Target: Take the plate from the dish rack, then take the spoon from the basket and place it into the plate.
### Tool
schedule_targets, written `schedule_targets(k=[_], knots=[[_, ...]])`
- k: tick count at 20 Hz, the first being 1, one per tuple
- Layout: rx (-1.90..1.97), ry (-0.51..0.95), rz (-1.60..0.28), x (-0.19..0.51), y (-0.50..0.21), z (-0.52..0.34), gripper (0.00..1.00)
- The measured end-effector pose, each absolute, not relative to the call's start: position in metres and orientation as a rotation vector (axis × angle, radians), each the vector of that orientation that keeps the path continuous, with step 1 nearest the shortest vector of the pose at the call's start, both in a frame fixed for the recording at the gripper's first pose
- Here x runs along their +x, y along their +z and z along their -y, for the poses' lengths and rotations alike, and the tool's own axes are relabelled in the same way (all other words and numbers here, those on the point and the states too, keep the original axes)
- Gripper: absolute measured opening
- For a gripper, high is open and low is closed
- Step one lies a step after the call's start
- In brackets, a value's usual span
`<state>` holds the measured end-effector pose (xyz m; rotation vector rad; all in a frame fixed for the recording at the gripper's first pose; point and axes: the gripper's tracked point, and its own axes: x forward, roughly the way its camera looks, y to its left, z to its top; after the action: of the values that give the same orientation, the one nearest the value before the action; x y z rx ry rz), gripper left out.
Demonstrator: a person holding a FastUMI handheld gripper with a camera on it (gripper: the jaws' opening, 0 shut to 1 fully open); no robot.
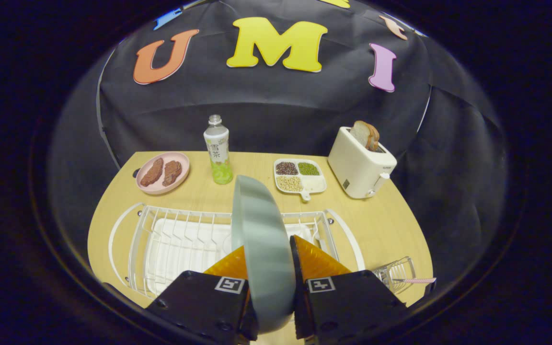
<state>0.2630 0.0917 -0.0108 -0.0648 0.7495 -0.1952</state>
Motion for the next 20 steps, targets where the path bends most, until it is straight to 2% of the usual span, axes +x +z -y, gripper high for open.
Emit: schedule_targets(k=[5,11,15,20], knots=[[-0.016,-0.121,-0.678,0.228,0.031,-0.09,0.34],[0.053,0.077,-0.696,0.123,0.029,-0.096,0.33],[0.113,0.195,-0.726,0.064,-0.002,-0.099,0.34],[0.335,0.229,-0.851,0.032,-0.076,-0.079,0.34]])
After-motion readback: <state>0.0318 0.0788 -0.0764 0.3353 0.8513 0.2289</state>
